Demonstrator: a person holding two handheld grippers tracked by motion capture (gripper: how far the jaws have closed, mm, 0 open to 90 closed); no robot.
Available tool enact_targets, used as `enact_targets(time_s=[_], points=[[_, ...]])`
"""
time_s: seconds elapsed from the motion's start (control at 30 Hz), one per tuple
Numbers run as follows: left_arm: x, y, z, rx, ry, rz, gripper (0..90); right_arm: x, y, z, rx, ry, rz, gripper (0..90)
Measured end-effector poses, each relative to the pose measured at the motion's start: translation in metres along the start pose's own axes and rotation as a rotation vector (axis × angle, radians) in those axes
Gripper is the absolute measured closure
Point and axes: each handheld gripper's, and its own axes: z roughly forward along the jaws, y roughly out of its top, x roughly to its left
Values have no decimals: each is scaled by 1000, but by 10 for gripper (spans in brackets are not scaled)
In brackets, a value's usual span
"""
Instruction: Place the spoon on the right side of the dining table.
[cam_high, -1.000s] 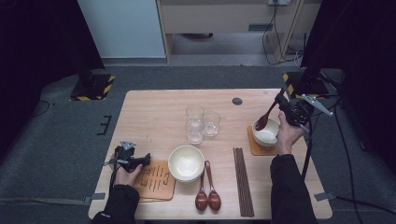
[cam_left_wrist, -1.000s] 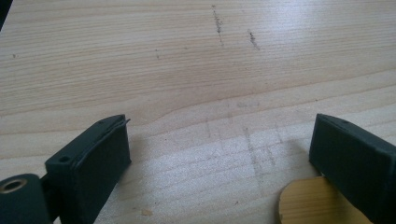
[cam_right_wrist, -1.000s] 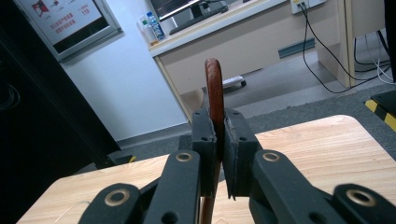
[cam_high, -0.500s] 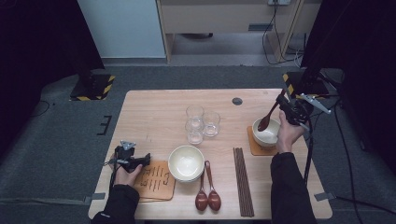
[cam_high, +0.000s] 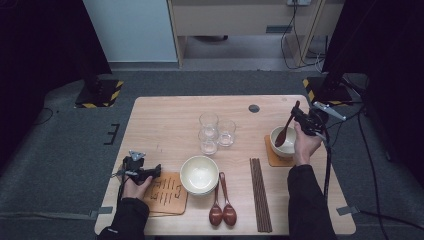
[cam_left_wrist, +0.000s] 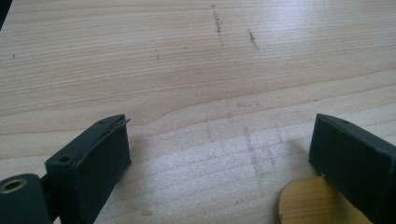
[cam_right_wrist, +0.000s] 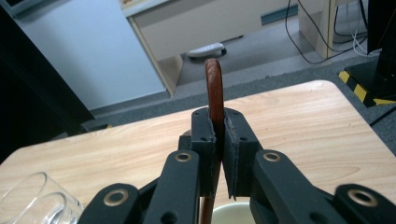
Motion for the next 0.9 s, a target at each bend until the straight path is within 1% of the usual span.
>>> enact_targets(time_s=[0.1,0.17,0.4,0.5,0.73,0.83,0.9], points=[[0,0,0,0,0,0,40,2,-2,2,32,9,-8,839],[0,0,0,0,0,0,40,3,-3,3,50,6,-12,837],[0,0,0,0,0,0,40,2,-4,3,85,2,-36,812],[0,0,0,0,0,0,40,1,-4,2,103,-12,-58,804],[0,0,0,0,0,0,40,-1,-4,1,141,-23,-107,745],[0,0,0,0,0,0,40,-2,-4,0,159,-29,-123,715],[0,0,0,0,0,0,40,-3,-4,1,171,-31,-125,702]])
